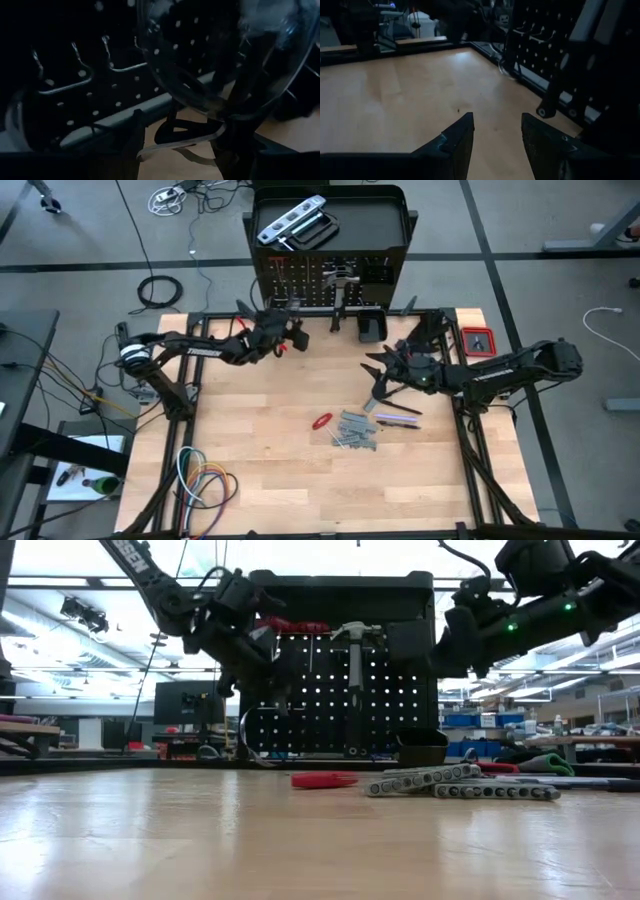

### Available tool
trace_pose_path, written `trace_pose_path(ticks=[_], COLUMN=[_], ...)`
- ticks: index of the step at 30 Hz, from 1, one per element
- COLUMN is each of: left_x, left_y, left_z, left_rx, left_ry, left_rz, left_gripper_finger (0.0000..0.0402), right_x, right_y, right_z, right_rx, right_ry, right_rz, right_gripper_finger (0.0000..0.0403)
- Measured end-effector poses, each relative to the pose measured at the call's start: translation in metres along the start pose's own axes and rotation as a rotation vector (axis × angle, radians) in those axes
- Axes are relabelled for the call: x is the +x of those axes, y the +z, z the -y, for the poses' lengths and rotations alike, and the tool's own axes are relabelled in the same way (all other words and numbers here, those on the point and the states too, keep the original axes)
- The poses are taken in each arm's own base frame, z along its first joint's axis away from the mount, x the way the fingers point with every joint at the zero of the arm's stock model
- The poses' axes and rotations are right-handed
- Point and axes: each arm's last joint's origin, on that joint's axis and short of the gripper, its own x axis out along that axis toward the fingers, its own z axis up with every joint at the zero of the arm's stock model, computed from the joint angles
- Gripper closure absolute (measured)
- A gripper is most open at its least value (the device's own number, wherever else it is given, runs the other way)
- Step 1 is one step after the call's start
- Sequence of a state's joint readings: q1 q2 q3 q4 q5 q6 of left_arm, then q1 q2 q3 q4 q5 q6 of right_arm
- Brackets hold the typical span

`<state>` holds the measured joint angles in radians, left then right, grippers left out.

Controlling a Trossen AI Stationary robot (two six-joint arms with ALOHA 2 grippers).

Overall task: Hang tools onto peg board
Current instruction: Hang the glasses onto the peg board

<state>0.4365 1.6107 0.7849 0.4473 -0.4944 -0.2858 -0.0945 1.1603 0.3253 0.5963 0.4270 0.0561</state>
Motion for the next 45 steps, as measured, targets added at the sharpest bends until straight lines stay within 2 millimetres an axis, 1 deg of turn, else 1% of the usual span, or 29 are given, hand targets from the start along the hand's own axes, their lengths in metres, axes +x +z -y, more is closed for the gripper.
trace_pose_path(ticks=[4,10,16,26,35,40,45], left_x=[0.009,0.016,0.032,0.055,0.074,0.079,0.08], left_y=[-0.002,-0.004,-0.009,-0.015,-0.02,-0.019,-0.018], left_z=[-0.006,-0.013,-0.015,-0.029,-0.032,-0.031,-0.032], left_rx=[-0.042,-0.058,-0.058,-0.088,-0.09,-0.086,-0.083], left_ry=[0.009,0.014,-0.022,0.056,0.102,0.128,0.157], left_rz=[0.003,-0.001,-0.036,-0.06,-0.069,-0.06,-0.052], left_gripper_finger=[0.0197,0.0197,0.0197,0.0197,0.0197,0.0197,0.0197], right_x=[0.001,0.001,0.0,0.0,0.0,0.0,0.0], right_y=[0.004,0.005,0.007,0.008,0.008,0.008,0.008], right_z=[0.0,0.0,-0.001,-0.001,-0.001,-0.002,-0.002], right_rx=[-0.02,-0.021,-0.019,-0.017,-0.031,-0.033,-0.033], right_ry=[0.005,0.009,0.035,0.036,0.036,0.039,0.056], right_rz=[0.021,0.036,0.048,0.059,0.06,0.059,0.061], right_gripper_finger=[0.023,0.023,0.023,0.023,0.0231,0.0231,0.0231])
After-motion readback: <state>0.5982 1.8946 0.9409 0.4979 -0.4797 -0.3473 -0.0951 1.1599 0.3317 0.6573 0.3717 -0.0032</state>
